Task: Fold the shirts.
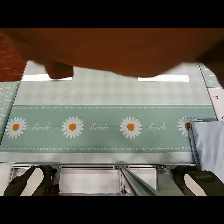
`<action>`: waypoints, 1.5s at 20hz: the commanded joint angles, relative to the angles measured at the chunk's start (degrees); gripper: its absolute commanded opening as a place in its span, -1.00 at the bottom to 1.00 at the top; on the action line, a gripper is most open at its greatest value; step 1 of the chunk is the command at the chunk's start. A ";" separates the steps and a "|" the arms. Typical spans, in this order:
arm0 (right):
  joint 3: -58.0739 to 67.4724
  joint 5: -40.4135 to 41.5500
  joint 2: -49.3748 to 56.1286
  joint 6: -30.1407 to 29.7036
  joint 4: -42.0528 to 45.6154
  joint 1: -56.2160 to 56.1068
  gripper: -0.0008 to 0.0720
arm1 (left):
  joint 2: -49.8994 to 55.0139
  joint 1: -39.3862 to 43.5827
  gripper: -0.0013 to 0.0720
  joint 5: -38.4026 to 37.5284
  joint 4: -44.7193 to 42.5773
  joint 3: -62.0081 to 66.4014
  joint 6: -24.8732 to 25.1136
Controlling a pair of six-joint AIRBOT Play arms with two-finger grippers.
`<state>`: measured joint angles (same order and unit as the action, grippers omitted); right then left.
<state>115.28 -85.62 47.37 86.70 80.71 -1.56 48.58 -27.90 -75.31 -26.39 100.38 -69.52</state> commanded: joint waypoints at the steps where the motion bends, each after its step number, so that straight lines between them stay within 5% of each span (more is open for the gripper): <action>1: 1.01 -11.30 -4.98 1.46 6.88 0.09 -0.92 | -5.92 2.36 -0.91 -1.75 -14.47 1.20 -3.45; 8: -19.17 -19.17 -12.26 4.28 5.88 0.09 -0.92 | -18.73 16.68 -0.91 -8.09 -35.87 -23.32 -8.90; 14: -50.12 -5.25 -14.97 5.20 -2.43 0.09 -0.92 | -21.11 17.22 -0.91 -5.33 -34.01 -52.54 -11.17; 19: -57.37 10.78 -0.20 2.60 -4.26 0.09 -0.92 | -8.33 17.84 -0.91 5.92 -30.56 -61.57 -10.47; 25: -48.76 23.02 26.95 -0.35 -14.62 0.09 -0.92 | 16.39 18.75 -0.91 20.57 -16.33 -58.86 -1.49; 26: -45.75 23.63 30.71 -0.24 -15.67 0.09 -0.92 | 20.02 18.75 -0.85 21.94 -14.19 -57.09 -1.03; 27: -42.32 23.98 34.16 0.57 -16.81 0.09 -0.62 | 22.95 18.75 -0.38 22.16 -13.55 -55.01 -1.05; 28: -38.84 23.34 36.83 2.08 -17.90 0.46 0.07 | 25.51 18.64 0.32 20.81 -13.75 -52.30 -0.98; 30: -31.95 19.34 39.26 2.25 -19.32 2.60 0.17 | 28.39 15.78 0.42 13.25 -16.90 -44.94 -1.01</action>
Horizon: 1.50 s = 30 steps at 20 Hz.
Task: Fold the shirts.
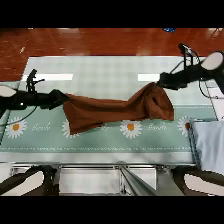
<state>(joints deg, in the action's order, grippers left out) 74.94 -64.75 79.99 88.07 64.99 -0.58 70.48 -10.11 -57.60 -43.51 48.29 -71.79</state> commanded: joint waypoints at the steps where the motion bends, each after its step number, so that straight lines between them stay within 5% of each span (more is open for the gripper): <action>1: 11.63 -3.91 6.36 0.83 -3.28 3.85 0.17 | 6.73 -4.72 0.42 -9.09 -1.55 11.37 1.27; 5: 16.63 -14.40 0.15 -2.21 -1.79 18.38 0.15 | 2.16 -19.28 0.42 -17.64 -3.58 19.74 1.05; 9: -0.66 -12.39 -11.17 -4.17 1.07 28.50 0.15 | -6.36 -25.66 0.42 -16.52 -1.40 2.29 1.11; 15: -36.24 -1.07 -22.71 -10.93 -9.14 29.57 0.15 | -7.06 -20.24 0.42 -15.69 9.01 -24.85 10.21; 21: -40.79 -0.63 -22.69 -12.35 -9.64 29.33 0.15 | -5.49 -9.29 0.42 -6.05 10.71 -26.97 11.10; 26: -40.79 -1.07 -22.64 -12.39 -11.82 29.33 0.15 | -2.67 1.49 0.37 7.76 21.38 -26.73 12.20; 28: -40.79 -1.22 -22.64 -12.52 -12.44 29.33 0.15 | -1.36 2.91 -0.89 9.73 22.58 -25.59 12.22; 30: -40.79 -1.01 -22.64 -12.83 -13.53 29.33 0.15 | -0.96 2.89 -0.91 9.25 22.56 -24.06 12.85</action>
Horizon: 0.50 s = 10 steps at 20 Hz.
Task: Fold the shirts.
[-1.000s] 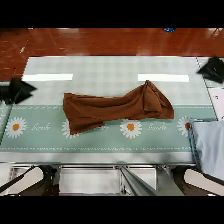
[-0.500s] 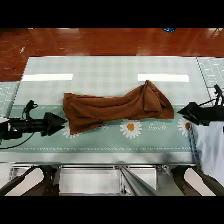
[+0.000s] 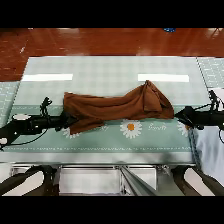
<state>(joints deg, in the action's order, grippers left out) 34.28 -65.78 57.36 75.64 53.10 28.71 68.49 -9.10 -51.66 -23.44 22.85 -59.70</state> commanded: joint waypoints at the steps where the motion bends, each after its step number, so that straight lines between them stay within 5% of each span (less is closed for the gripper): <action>1: -0.13 0.24 -0.02 -0.85 -2.82 0.04 0.15 | 1.03 1.88 -0.91 3.02 2.49 2.01 0.76; 10: 2.38 10.29 11.93 -3.65 -12.68 -11.39 0.15 | 1.05 1.88 -0.91 1.90 2.49 3.34 0.70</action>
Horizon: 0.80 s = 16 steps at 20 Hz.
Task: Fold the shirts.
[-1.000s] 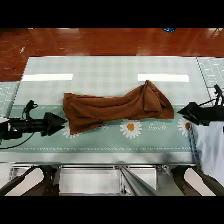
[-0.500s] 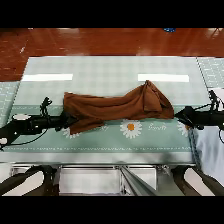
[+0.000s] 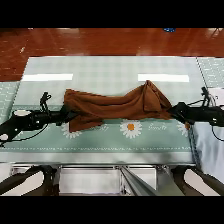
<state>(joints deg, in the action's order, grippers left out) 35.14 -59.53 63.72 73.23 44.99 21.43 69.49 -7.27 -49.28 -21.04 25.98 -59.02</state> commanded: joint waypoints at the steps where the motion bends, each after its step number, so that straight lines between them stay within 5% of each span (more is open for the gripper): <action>1: 3.34 4.55 8.90 -2.14 -6.49 -5.84 0.15 | 0.04 0.04 -0.91 -0.87 0.09 0.22 0.02; 6: 14.16 5.55 22.25 -0.79 -7.69 -12.98 0.15 | 0.04 0.04 -0.91 -2.21 0.09 0.22 0.04; 7: 15.85 4.61 23.69 -0.68 -8.15 -14.21 -0.04 | 0.04 0.04 -0.91 -2.16 0.11 0.24 0.04; 9: 19.37 1.29 24.63 -3.10 -9.03 -16.22 -0.92 | -0.07 -0.17 -0.91 -2.86 0.11 1.81 0.04; 16: 49.42 -7.45 15.56 2.54 -4.13 -14.49 -0.92 | -6.80 -4.70 -0.91 -3.96 10.58 29.16 -3.96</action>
<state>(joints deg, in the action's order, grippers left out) 71.57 -63.59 82.35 72.25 38.09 6.26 65.01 -10.07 -52.97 -16.16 43.40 -60.75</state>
